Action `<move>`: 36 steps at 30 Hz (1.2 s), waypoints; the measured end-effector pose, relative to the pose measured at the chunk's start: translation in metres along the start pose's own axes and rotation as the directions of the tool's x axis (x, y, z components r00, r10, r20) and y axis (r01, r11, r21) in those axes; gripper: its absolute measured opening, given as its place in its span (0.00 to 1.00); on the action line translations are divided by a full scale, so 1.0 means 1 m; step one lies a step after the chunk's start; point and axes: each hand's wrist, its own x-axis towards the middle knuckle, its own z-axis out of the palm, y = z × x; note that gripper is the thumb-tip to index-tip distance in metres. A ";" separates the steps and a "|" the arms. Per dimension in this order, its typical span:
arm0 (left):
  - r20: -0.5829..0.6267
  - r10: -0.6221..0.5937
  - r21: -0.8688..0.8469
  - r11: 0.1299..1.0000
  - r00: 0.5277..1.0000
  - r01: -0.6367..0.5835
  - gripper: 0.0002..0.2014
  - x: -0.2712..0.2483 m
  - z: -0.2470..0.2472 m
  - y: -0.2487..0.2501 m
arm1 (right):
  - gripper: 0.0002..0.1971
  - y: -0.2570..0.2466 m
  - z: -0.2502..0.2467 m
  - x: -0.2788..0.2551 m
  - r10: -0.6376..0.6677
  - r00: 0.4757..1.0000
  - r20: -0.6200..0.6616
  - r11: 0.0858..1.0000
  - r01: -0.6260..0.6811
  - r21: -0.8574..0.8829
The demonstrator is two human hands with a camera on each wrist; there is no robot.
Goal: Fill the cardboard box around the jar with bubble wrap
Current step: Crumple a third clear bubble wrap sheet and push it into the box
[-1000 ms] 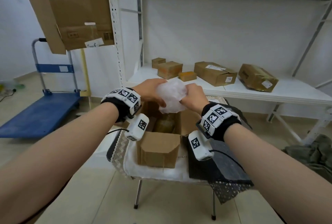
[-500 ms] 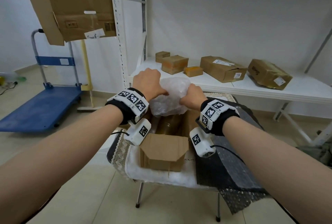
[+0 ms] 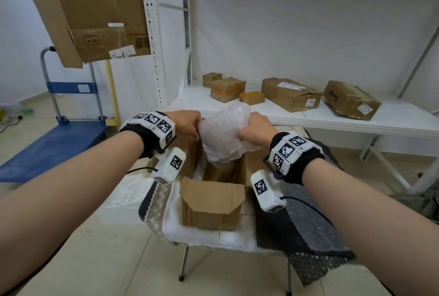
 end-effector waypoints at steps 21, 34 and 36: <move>0.065 -0.013 0.066 0.998 0.998 0.008 0.44 0.043 0.019 -0.018 | 0.18 0.026 0.031 -0.003 0.141 0.928 0.346 0.950 -0.225 0.216; 0.102 0.009 0.054 0.998 0.995 -0.015 0.40 -0.001 -0.007 0.026 | 0.18 0.026 -0.017 -0.061 0.121 0.965 0.233 0.929 -0.193 0.316; 0.098 0.034 0.085 0.995 0.995 -0.043 0.41 -0.010 0.007 0.038 | 0.20 0.035 -0.019 -0.079 0.137 0.956 0.261 0.925 -0.217 0.311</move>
